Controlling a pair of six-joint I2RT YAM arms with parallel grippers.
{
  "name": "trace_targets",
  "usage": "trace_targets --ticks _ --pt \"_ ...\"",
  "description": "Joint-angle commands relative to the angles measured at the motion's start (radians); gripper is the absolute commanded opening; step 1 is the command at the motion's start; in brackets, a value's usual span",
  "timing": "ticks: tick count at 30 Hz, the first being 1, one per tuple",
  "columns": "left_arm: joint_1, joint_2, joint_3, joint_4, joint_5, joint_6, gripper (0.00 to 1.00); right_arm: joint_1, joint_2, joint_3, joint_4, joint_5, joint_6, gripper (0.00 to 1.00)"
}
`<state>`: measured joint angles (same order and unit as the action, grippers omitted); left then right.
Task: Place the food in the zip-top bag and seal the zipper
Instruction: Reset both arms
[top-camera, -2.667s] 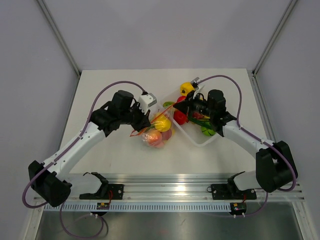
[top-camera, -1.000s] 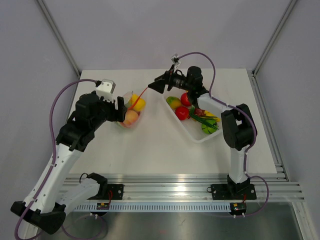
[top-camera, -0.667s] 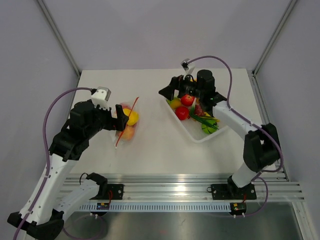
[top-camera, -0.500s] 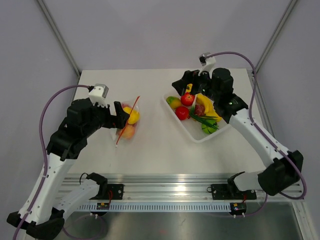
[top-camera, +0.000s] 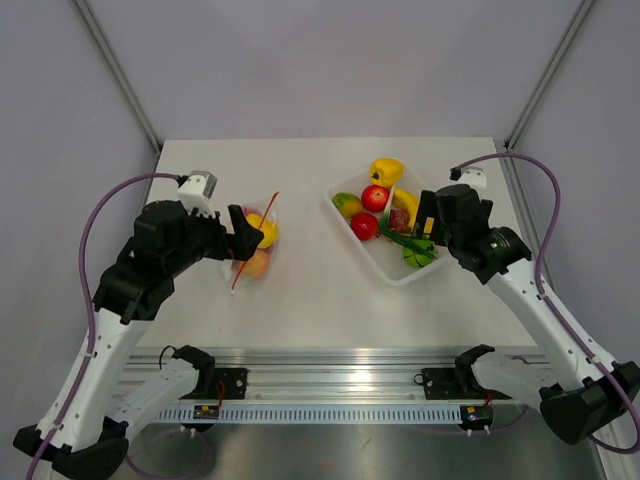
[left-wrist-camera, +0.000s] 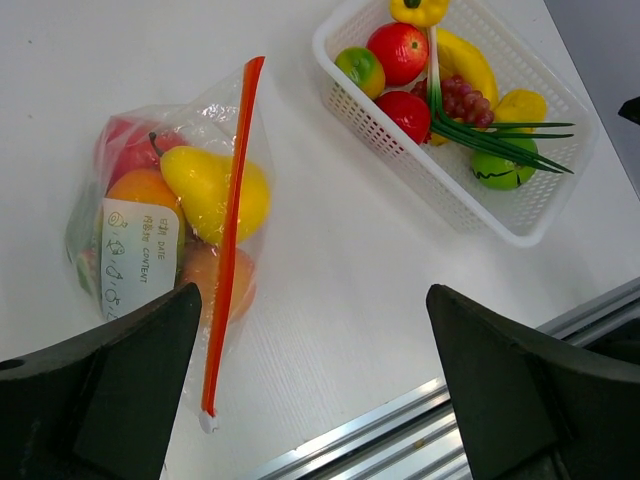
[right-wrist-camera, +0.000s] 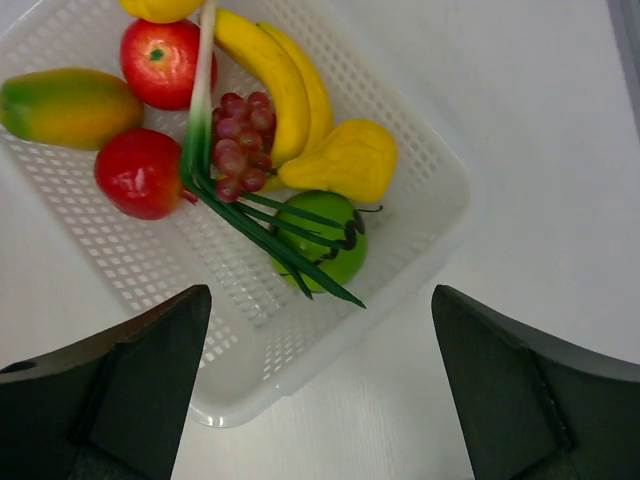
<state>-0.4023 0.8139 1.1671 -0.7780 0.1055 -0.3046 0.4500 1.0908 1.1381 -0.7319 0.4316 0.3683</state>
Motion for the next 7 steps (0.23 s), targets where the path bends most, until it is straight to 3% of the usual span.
trace_targets --ticks 1,7 --pt "0.002 0.008 0.008 0.014 0.014 -0.013 0.98 0.0 -0.072 -0.04 -0.06 0.148 0.072 0.99" --pt "0.003 0.039 0.029 0.025 0.023 -0.014 0.99 0.0 -0.097 -0.09 -0.078 0.196 0.136 0.99"
